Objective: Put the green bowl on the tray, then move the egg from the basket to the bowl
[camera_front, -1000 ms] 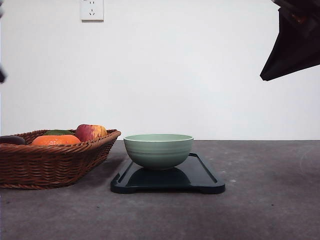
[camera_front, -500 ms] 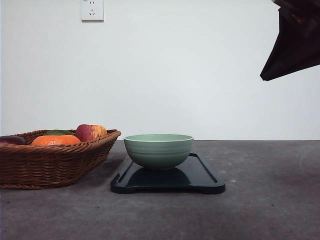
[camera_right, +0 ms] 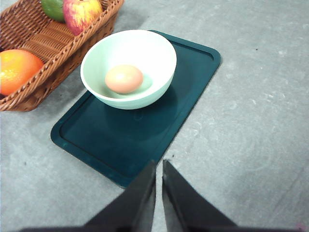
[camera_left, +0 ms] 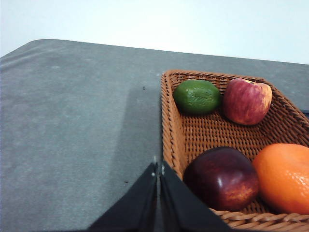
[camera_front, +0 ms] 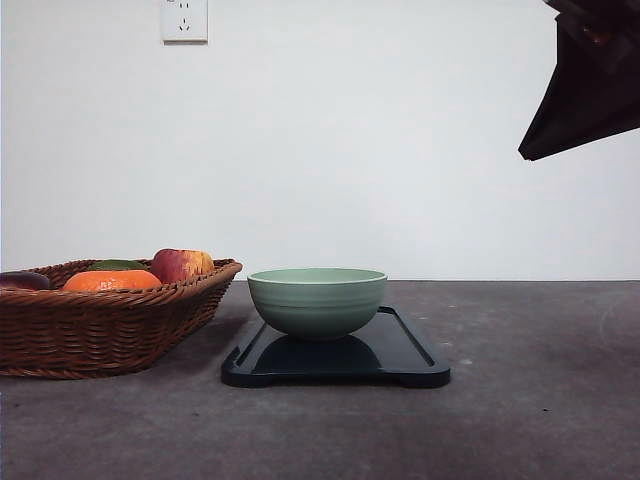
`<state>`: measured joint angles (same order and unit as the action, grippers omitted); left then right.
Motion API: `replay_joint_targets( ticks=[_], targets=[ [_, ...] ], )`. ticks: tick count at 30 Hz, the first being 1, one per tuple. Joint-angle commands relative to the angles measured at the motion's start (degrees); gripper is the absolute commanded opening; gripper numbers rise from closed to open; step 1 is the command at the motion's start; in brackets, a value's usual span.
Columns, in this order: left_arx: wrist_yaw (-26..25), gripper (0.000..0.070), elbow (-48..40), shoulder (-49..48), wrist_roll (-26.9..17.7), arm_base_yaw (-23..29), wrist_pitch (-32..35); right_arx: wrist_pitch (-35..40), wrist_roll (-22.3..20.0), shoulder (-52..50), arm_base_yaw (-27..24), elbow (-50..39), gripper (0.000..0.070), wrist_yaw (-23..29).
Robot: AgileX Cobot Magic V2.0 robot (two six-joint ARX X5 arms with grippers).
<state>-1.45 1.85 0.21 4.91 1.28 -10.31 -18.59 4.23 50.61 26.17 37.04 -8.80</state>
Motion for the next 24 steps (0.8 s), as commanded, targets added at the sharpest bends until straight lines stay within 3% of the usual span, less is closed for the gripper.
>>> replay_joint_targets(
  ticks=[1, 17, 19, 24],
  targets=[
    [0.0, 0.0, -1.1, 0.0, -0.8, 0.0, 0.2, 0.6, -0.3, 0.2, 0.3, 0.4, 0.0015, 0.0],
    [0.0, 0.0, -1.1, 0.0, -0.8, 0.0, 0.2, 0.6, -0.3, 0.2, 0.3, 0.4, 0.0015, 0.0],
    [0.0, 0.0, -1.1, 0.0, -0.8, 0.0, 0.2, 0.3, -2.4, -1.0, 0.3, 0.4, 0.0015, 0.3],
    [0.0, 0.0, -1.1, 0.0, -0.8, 0.0, 0.2, 3.0, -14.5, -5.7, -2.9, -1.6, 0.0015, 2.6]
  ],
)
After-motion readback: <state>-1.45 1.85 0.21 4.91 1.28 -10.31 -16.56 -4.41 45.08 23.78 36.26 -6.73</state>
